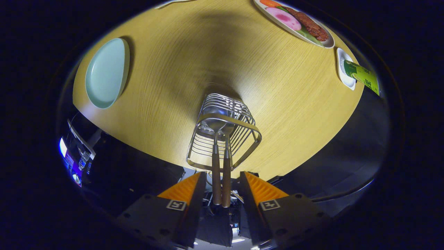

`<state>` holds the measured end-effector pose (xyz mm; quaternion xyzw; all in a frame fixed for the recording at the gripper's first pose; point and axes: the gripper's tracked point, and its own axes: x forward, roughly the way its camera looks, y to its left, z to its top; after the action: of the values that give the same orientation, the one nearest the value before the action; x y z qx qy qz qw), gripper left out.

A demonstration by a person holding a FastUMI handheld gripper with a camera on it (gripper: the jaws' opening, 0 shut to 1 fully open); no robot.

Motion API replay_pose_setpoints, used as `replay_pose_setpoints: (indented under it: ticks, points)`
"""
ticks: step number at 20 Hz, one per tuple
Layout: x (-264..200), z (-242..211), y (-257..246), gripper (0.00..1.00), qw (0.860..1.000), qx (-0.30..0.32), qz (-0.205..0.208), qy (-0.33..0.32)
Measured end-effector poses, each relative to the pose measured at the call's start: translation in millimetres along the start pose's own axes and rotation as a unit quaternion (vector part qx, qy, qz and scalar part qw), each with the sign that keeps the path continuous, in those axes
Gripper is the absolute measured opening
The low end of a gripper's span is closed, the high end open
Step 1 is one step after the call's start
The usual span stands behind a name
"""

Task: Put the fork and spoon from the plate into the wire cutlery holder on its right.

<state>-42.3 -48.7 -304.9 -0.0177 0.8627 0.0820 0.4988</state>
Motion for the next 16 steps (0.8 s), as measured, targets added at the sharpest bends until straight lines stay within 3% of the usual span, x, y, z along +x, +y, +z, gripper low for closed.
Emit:
replay_pose_setpoints:
  ticks: [2,3,7,10,13,16]
  points:
    - [-4.3,-4.6,0.8,0.93,1.000,-0.005,0.008,-0.018]
    - [-8.4,-7.0,-0.5,0.96,0.999,-0.007,0.011,-0.035]
    - [-27.5,1.3,-1.3,0.99,0.988,0.006,0.032,-0.148]
    - [-43.0,12.6,3.0,0.99,0.967,0.014,0.036,-0.252]
    - [-73.0,20.6,17.1,0.97,0.932,0.032,0.057,-0.356]
    - [-109.3,25.6,26.8,0.98,0.889,0.051,0.067,-0.451]
